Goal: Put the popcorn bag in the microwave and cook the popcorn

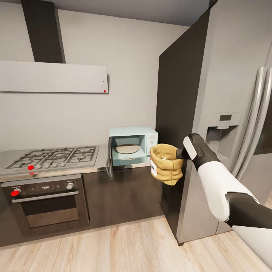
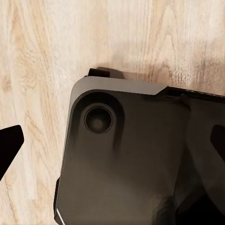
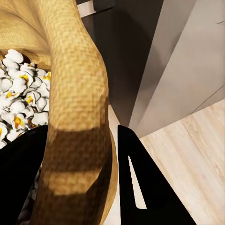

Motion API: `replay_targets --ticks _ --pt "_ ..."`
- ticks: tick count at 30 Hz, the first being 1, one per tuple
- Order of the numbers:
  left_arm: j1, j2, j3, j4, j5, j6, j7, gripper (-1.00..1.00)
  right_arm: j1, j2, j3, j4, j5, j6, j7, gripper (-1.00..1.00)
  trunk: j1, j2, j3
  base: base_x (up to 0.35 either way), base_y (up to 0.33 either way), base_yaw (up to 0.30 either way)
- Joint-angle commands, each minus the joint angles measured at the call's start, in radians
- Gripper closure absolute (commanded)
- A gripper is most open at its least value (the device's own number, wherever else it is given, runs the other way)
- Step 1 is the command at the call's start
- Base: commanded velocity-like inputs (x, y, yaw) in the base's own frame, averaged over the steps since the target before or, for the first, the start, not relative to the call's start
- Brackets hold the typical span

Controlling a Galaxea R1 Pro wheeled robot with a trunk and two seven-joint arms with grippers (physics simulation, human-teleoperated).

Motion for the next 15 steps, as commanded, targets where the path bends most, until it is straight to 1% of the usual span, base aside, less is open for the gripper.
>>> replay_targets --ticks 1,5,13,15 --pt "0.000 0.000 0.003 0.000 0.005 -0.003 0.000 -1.00 -0.001 0.001 -0.004 -0.001 -0.010 0.001 -0.011 1.00 0.000 -0.001 -0.001 0.000 0.000 0.000" --pt "0.000 0.000 0.004 0.000 0.005 -0.003 0.000 -1.00 -0.001 0.001 -0.004 -0.001 -0.010 0.001 -0.011 1.00 0.000 -0.001 -0.001 -0.033 -0.017 0.000" --pt "0.000 -0.002 0.004 0.000 0.005 -0.003 0.000 -1.00 -0.001 0.002 -0.004 0.000 -0.010 0.001 -0.011 1.00 0.000 -0.001 -0.001 -0.241 -0.148 0.000" --pt "0.000 -0.002 0.004 0.000 0.005 -0.003 0.000 -1.00 -0.001 0.002 -0.004 0.001 -0.010 0.001 -0.011 1.00 0.000 -0.001 -0.001 -0.144 -0.106 0.000"
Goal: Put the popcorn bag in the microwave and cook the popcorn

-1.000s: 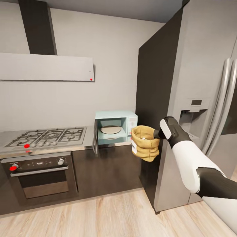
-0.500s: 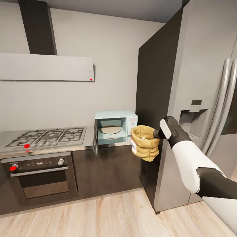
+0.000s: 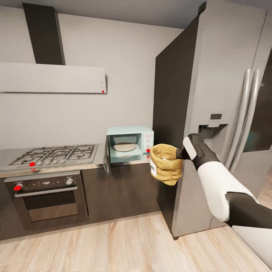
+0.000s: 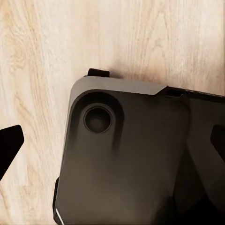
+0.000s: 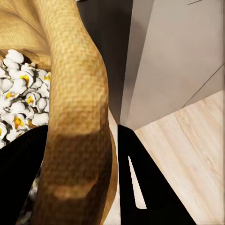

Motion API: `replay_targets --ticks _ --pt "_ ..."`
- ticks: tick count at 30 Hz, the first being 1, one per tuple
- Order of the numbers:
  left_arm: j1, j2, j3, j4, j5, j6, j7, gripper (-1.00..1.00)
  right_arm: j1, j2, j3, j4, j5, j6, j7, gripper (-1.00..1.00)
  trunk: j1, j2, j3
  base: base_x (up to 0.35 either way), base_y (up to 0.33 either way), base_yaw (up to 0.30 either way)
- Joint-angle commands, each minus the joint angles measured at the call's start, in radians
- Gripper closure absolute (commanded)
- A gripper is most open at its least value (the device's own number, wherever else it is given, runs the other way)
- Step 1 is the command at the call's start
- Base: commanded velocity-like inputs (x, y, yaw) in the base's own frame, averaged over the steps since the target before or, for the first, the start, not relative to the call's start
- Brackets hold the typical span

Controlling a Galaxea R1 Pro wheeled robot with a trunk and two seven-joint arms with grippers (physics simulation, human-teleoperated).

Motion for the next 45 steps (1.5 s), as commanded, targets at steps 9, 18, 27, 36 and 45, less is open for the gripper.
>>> replay_targets --ticks 9,18,27,36,45 --pt "0.000 0.001 0.003 0.000 0.005 -0.003 0.000 -1.00 -0.001 0.009 -0.004 0.000 -0.013 0.001 -0.012 1.00 0.000 -0.001 -0.001 -0.012 -0.009 0.204" --pt "0.000 0.001 0.003 0.000 0.005 -0.003 0.000 -1.00 -0.001 0.008 -0.004 0.000 -0.011 0.001 -0.012 1.00 0.000 -0.001 -0.001 0.000 0.000 0.268" --pt "0.000 0.001 0.003 0.000 0.005 -0.003 0.000 -1.00 -0.001 0.010 -0.004 -0.001 -0.011 0.001 -0.014 1.00 0.000 -0.001 -0.001 0.000 0.000 0.268" --pt "0.000 0.001 0.003 0.000 0.005 -0.003 0.000 -1.00 -0.001 0.010 -0.004 -0.001 -0.012 0.001 -0.013 1.00 0.000 -0.001 -0.001 0.000 0.000 0.063" --pt "-0.002 0.001 0.003 -0.003 0.010 -0.003 0.000 -1.00 0.001 0.014 -0.001 0.016 -0.004 0.001 -0.014 1.00 0.000 -0.001 -0.001 0.000 0.000 0.000"
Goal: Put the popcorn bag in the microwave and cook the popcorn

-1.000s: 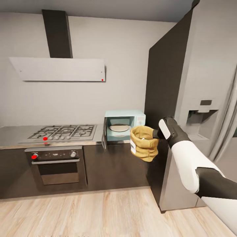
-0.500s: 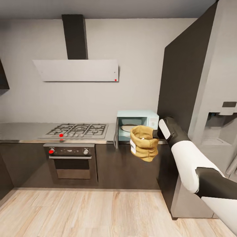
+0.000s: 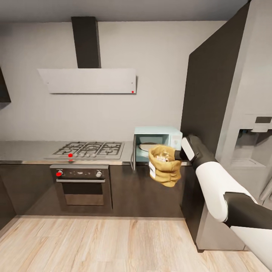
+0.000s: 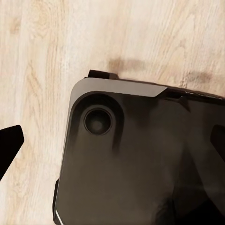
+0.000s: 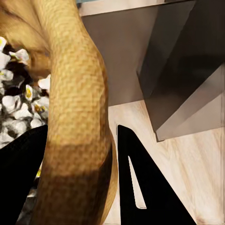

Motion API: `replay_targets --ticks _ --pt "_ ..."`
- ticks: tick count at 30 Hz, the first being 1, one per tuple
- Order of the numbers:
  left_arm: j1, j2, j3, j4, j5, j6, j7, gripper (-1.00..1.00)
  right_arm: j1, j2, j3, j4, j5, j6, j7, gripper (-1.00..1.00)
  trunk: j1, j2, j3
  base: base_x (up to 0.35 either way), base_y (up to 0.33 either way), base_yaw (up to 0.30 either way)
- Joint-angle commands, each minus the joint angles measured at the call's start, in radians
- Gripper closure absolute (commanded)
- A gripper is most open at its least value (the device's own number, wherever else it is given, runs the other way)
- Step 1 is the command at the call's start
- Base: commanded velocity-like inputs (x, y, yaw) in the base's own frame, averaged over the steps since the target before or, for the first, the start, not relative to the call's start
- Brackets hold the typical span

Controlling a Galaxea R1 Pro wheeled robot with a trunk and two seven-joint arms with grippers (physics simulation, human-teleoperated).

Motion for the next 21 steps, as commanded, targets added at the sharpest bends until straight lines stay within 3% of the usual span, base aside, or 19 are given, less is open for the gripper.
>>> replay_targets --ticks 1,14,21 --pt "-0.001 0.000 0.003 0.000 0.005 -0.003 0.000 -1.00 -0.001 0.000 -0.004 0.005 -0.010 0.001 -0.012 1.00 0.000 -0.001 -0.001 0.000 0.000 0.000" --pt "-0.001 0.000 0.003 0.000 0.005 -0.003 0.000 -1.00 -0.001 -0.003 -0.004 0.077 -0.006 0.001 -0.010 1.00 0.000 -0.001 -0.001 0.000 0.000 0.000" --pt "0.000 0.000 0.003 0.000 0.005 -0.003 0.000 -1.00 -0.002 -0.006 -0.009 -0.022 -0.006 0.001 -0.011 1.00 0.000 -0.001 -0.001 0.000 0.000 0.000"
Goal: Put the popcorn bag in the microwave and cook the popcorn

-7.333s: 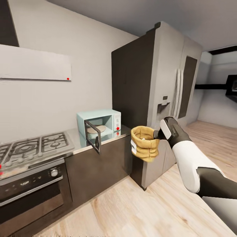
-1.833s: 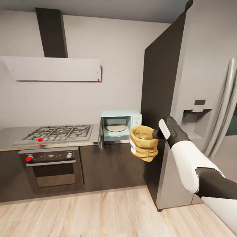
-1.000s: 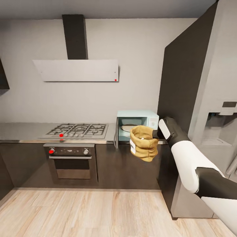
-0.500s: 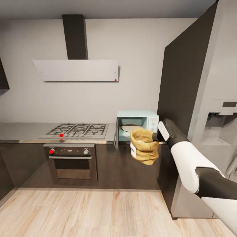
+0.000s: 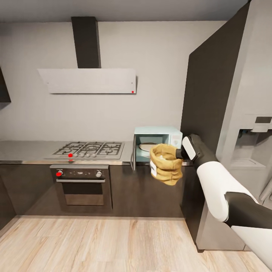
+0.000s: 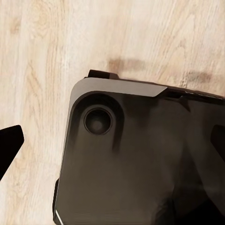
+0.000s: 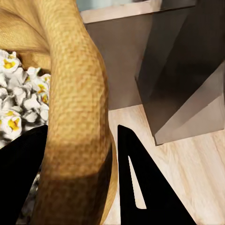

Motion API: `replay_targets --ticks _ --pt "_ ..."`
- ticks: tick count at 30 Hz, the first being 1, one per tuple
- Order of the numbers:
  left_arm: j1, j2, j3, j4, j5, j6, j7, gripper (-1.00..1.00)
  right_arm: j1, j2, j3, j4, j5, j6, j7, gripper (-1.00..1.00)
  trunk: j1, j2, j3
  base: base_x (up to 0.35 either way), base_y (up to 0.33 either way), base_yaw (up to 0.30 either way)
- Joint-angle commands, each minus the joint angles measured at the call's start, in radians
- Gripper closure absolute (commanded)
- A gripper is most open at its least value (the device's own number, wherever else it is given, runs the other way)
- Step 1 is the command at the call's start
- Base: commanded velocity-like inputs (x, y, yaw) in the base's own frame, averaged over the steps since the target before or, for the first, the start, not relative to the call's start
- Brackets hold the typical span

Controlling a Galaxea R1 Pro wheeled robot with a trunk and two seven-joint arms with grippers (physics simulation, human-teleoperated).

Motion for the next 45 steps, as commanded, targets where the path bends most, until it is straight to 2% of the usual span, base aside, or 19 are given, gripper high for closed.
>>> replay_targets --ticks 1,15,17,21,29,40,45 --pt "0.000 0.000 0.003 0.000 0.005 -0.003 0.000 -1.00 -0.001 0.001 -0.004 -0.011 -0.012 0.001 -0.011 1.00 0.000 -0.001 -0.001 0.000 0.000 0.000" --pt "-0.001 0.000 0.003 0.000 0.005 -0.003 0.000 -1.00 -0.012 0.004 -0.004 -0.006 -0.015 0.001 -0.012 1.00 0.000 -0.001 -0.001 0.000 0.000 0.000" --pt "-0.001 0.000 0.003 0.000 0.005 -0.003 0.000 -1.00 -0.030 0.005 -0.004 0.011 -0.015 0.001 -0.011 1.00 0.000 -0.001 -0.001 0.000 0.000 0.000" --pt "-0.001 0.000 0.003 0.000 0.005 -0.003 0.000 -1.00 -0.110 0.005 -0.006 0.138 -0.018 0.001 -0.011 1.00 0.000 -0.001 -0.001 0.000 0.000 0.000" --pt "-0.001 0.000 0.003 0.000 0.005 -0.003 0.000 -1.00 -0.245 0.001 -0.005 0.285 -0.016 0.001 -0.012 1.00 0.000 -0.001 -0.001 0.000 0.000 0.000" --pt "-0.001 0.000 0.003 -0.001 0.005 -0.003 0.000 -1.00 -0.271 0.013 -0.004 0.305 -0.018 0.001 -0.012 1.00 0.000 -0.001 -0.001 0.004 0.000 0.000" --pt "-0.001 0.001 0.002 -0.001 0.005 -0.003 0.000 -1.00 -0.271 0.014 -0.004 0.305 -0.018 0.001 -0.012 1.00 0.000 -0.001 -0.001 0.247 0.000 0.000"
